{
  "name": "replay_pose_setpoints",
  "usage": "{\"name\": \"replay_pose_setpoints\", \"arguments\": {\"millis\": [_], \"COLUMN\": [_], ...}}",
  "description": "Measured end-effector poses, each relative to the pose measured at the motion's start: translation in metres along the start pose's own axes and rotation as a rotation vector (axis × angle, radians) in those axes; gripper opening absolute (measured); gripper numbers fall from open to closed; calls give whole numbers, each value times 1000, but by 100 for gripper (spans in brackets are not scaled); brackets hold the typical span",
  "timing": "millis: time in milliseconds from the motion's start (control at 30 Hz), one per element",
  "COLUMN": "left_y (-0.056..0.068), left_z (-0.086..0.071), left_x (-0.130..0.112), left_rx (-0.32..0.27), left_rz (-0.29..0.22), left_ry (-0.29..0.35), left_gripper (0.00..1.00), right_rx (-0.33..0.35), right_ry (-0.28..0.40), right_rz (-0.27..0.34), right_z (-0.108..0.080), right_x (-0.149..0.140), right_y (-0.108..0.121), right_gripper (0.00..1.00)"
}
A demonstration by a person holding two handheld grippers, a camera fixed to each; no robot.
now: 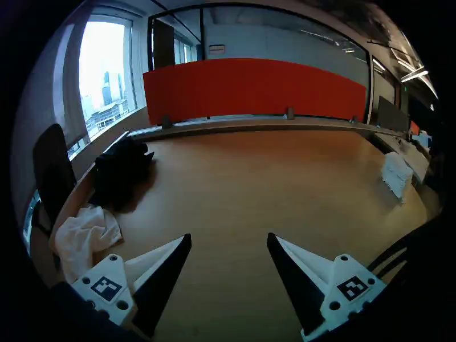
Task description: Fold towel
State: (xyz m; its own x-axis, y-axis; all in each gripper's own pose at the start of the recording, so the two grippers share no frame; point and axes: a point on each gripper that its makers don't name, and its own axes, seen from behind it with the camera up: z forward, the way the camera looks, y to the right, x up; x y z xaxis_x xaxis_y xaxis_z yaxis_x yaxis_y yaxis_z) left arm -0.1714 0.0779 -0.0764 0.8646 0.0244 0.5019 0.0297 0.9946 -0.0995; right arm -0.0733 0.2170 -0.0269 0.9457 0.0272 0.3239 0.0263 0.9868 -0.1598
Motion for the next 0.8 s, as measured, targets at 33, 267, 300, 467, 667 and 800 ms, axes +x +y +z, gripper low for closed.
{"name": "replay_pose_setpoints", "arguments": {"millis": [33, 267, 300, 467, 667, 800], "left_y": [0, -2, -3, -6, -11, -15], "left_z": [0, 4, 4, 6, 6, 6], "left_x": [1, 12, 15, 27, 44, 61], "left_rx": [0, 7, 9, 19, 32, 42], "left_rz": [-1, -8, -9, -14, -35, -47], "left_ry": [2, 25, 32, 66, 112, 153], "left_gripper": [99, 99, 99, 99, 99, 99], "right_rx": [1, -9, -10, 3, 12, 20], "right_ry": [20, 140, 153, 187, 203, 204], "right_rz": [-4, -2, -2, -5, 2, -9], "right_z": [-1, -1, -1, -1, 0, -1], "right_x": [5, 37, 40, 49, 60, 65], "right_y": [-2, -10, -11, -21, -31, -39], "right_gripper": [88, 88, 88, 92, 94, 98]}}
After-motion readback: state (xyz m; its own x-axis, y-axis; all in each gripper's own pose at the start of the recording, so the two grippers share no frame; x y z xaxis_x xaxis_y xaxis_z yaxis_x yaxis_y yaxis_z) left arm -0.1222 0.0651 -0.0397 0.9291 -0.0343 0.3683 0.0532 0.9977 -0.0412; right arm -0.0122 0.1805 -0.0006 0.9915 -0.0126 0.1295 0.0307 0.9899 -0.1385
